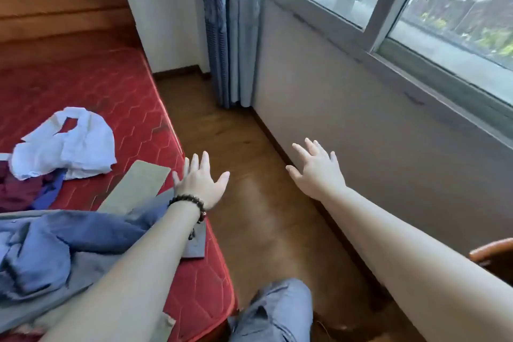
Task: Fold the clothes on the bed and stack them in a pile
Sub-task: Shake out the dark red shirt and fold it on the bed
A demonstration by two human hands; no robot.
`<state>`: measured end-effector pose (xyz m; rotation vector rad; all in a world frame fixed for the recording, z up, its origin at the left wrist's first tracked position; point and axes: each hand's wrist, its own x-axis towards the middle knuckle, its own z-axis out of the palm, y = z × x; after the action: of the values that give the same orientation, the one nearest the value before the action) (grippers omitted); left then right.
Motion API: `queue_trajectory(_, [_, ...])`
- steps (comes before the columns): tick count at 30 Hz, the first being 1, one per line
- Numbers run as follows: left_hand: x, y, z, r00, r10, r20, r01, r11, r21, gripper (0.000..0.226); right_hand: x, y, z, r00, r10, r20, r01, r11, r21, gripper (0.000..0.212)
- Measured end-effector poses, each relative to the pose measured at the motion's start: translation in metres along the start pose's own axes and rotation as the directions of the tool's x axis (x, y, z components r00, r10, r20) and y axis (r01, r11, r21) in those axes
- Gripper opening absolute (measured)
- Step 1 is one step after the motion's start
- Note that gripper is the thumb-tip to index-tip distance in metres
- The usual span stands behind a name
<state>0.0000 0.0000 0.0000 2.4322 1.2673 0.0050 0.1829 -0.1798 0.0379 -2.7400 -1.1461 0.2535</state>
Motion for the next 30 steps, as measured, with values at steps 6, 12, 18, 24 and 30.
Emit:
queue_trajectory(6, [0.056, -0.001, -0.004, 0.991, -0.127, -0.048, 0.126, 0.992, -0.015, 0.08, 0.088, -0.014, -0.008, 0.983, -0.182, -0.01, 0.181, 0.983, -0.031, 0.059])
queue_trajectory(12, [0.111, -0.042, -0.019, 0.94, -0.326, -0.103, 0.324, 0.945, -0.041, 0.08, 0.189, -0.075, 0.006, 0.921, -0.383, 0.074, 0.388, 0.919, -0.068, 0.06])
queue_trajectory(18, [0.143, -0.111, -0.047, 0.812, -0.558, -0.173, 0.55, 0.83, -0.096, 0.078, 0.282, -0.195, 0.031, 0.761, -0.629, 0.16, 0.644, 0.762, -0.062, 0.061])
queue_trajectory(24, [0.113, -0.166, -0.058, 0.601, -0.778, -0.184, 0.754, 0.628, -0.192, 0.08, 0.302, -0.297, 0.065, 0.533, -0.805, 0.26, 0.833, 0.553, 0.002, 0.061])
queue_trajectory(30, [0.06, -0.185, -0.044, 0.364, -0.918, -0.158, 0.881, 0.394, -0.261, 0.08, 0.269, -0.378, 0.094, 0.256, -0.903, 0.344, 0.949, 0.303, 0.089, 0.059])
